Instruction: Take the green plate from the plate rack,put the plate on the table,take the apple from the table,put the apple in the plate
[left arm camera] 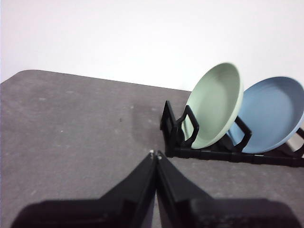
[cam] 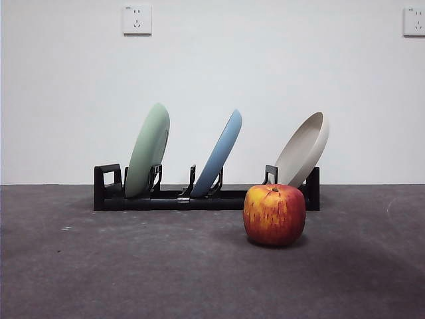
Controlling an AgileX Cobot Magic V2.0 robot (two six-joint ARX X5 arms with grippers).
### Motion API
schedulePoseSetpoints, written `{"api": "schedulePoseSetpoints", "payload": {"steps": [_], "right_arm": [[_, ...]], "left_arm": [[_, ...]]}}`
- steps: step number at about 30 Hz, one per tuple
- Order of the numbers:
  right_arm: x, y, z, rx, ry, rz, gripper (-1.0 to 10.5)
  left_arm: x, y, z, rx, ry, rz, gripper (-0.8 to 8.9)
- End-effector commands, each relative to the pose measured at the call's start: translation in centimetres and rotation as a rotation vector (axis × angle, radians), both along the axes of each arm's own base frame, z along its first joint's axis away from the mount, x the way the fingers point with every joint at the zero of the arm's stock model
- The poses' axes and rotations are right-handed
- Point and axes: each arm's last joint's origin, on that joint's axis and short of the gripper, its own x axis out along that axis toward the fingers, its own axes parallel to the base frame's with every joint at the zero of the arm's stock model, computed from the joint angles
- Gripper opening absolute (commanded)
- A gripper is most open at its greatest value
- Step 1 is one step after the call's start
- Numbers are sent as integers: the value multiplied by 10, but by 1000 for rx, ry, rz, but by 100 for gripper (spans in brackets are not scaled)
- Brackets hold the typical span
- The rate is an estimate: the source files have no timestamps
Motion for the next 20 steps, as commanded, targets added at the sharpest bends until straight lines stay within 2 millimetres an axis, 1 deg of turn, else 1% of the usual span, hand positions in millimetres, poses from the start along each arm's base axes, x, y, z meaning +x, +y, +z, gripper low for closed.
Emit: {"api": "schedulePoseSetpoints", "payload": {"steps": [1,5,7,12,15,18,20], "right_arm": [[2,0,22,8,-17,0,-12],[11,1,54,-50,-30,12,-12],[18,2,68,-83,-28,38,-12],[39,5,96,-144,7,130,-12],[56,9,106,-178,69,222,-11],[72,13,112,-187,127,349,5],[82,15,113,-174,164,401,8]], "left_arm": [[5,-1,17,-13,13,-33,-6],[18,-2,44,-44,51,-103,-6],[28,-3,56,-57,80,-168,-6],[56,-7,78,-106,180,-365,-6],[75,-9,86,-147,251,-469,-5],[90,-10,91,-175,303,-518,-3],[98,-10,93,-181,323,-530,1]]}}
